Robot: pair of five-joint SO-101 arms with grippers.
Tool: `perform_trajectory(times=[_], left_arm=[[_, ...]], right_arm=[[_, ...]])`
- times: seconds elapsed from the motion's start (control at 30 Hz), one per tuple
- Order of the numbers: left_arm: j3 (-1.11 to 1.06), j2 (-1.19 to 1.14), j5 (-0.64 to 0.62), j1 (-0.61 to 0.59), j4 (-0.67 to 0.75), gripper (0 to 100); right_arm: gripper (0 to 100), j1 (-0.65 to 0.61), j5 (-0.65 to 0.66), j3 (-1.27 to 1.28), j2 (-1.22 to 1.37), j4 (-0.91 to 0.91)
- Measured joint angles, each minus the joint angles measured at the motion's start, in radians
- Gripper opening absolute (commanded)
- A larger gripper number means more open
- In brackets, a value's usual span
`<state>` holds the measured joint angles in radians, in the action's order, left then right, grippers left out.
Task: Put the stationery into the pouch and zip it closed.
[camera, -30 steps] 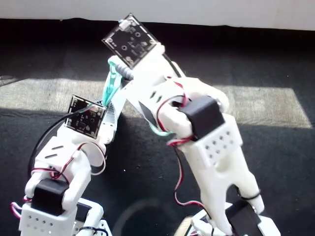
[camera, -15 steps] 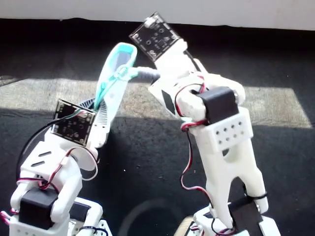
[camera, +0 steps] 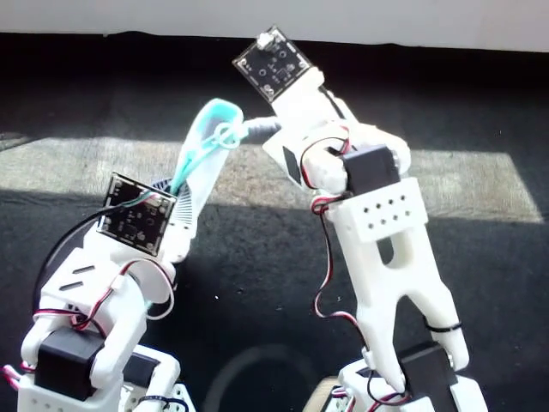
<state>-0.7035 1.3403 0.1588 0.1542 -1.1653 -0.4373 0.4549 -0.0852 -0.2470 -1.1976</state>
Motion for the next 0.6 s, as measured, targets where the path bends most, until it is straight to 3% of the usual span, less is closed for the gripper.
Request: perform_trajectory(times=[0.23, 0.6], left_arm=[[0.000, 0.000, -0.031, 0.034, 0.000, 1], [0.000, 0.000, -0.031, 0.037, 0.000, 1]], right_arm=[[0.6, 0.011, 0.014, 0.138, 0.000, 0.103], [0.6, 0.026, 0.046, 0.193, 0.000, 0.120]])
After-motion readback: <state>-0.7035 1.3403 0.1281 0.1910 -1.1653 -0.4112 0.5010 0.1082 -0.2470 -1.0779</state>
